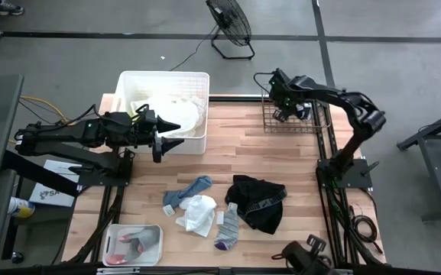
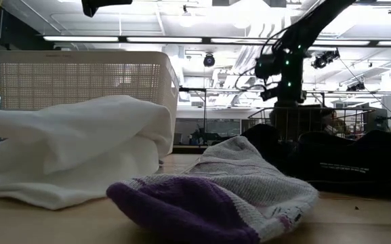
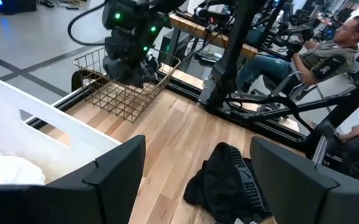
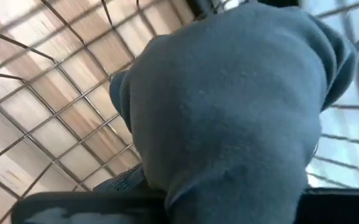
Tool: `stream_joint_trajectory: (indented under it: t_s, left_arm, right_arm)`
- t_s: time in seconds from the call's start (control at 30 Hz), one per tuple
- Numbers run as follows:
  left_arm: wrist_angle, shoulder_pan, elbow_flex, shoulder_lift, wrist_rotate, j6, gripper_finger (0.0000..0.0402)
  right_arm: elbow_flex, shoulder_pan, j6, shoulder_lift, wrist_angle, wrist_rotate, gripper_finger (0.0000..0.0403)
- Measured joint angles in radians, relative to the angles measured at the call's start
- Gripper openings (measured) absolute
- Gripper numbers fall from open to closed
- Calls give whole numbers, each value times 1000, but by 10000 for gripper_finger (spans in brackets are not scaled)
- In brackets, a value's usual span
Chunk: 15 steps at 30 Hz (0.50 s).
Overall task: Pick & Place Cloths
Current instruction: Put the gray boxer shorts into the gold wire basket
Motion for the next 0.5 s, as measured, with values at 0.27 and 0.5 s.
stream_joint_trajectory:
  t_s: [0.27, 0.5]
  left_arm:
    - [0, 0, 0, 0, -5, -11, 285]
    - [0, 0, 0, 0, -5, -12, 285]
  right_arm:
    - [0, 0, 82, 54, -9, -30, 45]
    - [0, 0, 137, 50, -31, -16, 77]
